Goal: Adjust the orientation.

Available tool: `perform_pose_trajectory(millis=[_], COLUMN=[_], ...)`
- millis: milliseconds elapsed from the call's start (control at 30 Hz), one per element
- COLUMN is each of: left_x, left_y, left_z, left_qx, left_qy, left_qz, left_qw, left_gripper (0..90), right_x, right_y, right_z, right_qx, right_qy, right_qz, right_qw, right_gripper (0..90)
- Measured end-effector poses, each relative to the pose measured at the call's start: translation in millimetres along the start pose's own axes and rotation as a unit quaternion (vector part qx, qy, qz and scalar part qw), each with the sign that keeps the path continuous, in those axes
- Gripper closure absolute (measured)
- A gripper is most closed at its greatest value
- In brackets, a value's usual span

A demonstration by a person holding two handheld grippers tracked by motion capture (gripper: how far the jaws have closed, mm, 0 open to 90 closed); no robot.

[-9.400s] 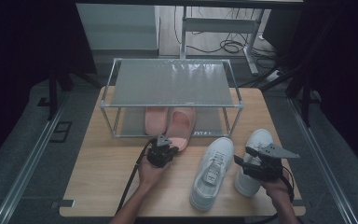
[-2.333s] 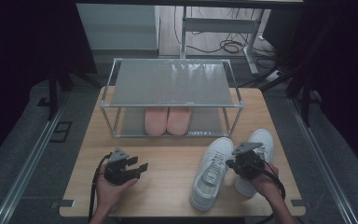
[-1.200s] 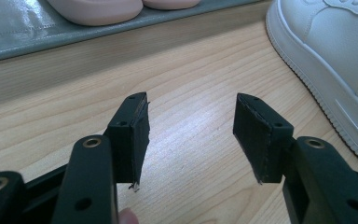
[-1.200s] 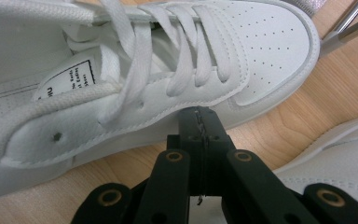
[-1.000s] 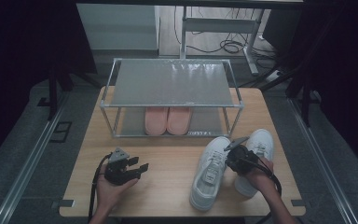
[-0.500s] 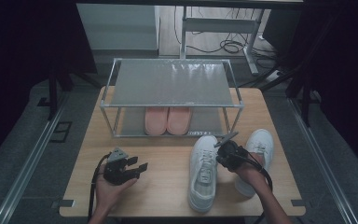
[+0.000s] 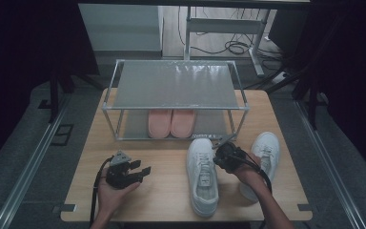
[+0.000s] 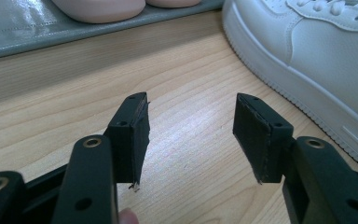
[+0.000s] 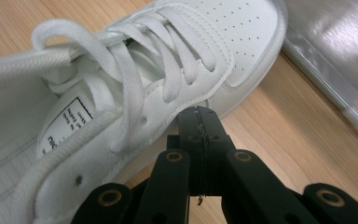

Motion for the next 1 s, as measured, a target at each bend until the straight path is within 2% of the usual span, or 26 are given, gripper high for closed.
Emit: perform_pose_trajectory(millis=[267, 533, 633, 700, 767, 833, 1000], left_x=[1.0, 1.2, 1.5, 1.9, 2.1, 1.6, -1.4], left_y=[0.0, 0.1, 0.0, -0.5, -0.6, -0.4, -0.3], left_z=[0.2, 0.2, 0.7, 1.4, 1.6, 1.5, 1.5], left_qx=[0.000, 0.000, -0.001, -0.002, -0.002, -0.002, -0.003], left_qy=[0.000, -0.001, 0.000, 0.000, 0.000, 0.000, 0.002], left_qz=[0.001, 0.001, 0.002, 0.001, 0.000, 0.002, 0.000], left_qw=[1.0000, 1.0000, 1.0000, 1.0000, 1.0000, 1.0000, 1.0000], left_gripper=[46.5, 46.5, 46.5, 46.5, 46.5, 46.5, 46.5], right_x=[6.0, 7.8, 5.3, 3.2, 3.6, 7.7, 17.6], right_y=[-14.5, -17.5, -16.6, -14.3, -13.2, -6.6, 1.9], right_z=[-8.9, -10.9, -5.0, 10.7, 14.6, 31.1, 47.8], right_qx=[-0.027, -0.032, -0.049, -0.074, -0.079, -0.096, -0.118], right_qy=[-0.026, -0.026, -0.031, -0.022, -0.022, -0.016, -0.012], right_qz=[0.007, 0.010, 0.002, -0.009, -0.010, -0.011, -0.010], right_qw=[0.9993, 0.9991, 0.9983, 0.9969, 0.9966, 0.9952, 0.9929], right_gripper=[90.0, 90.0, 90.0, 90.0, 90.0, 90.0, 90.0])
Point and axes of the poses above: each handheld gripper's, and its own axes: z roughly backward along the jaws, y roughly out of its underside, x roughly to its left, the point moved 5 cm from there along -z, roughly forward along the jaws, and after that the axes turned 14 degrees about z, right-handed, at the moved point
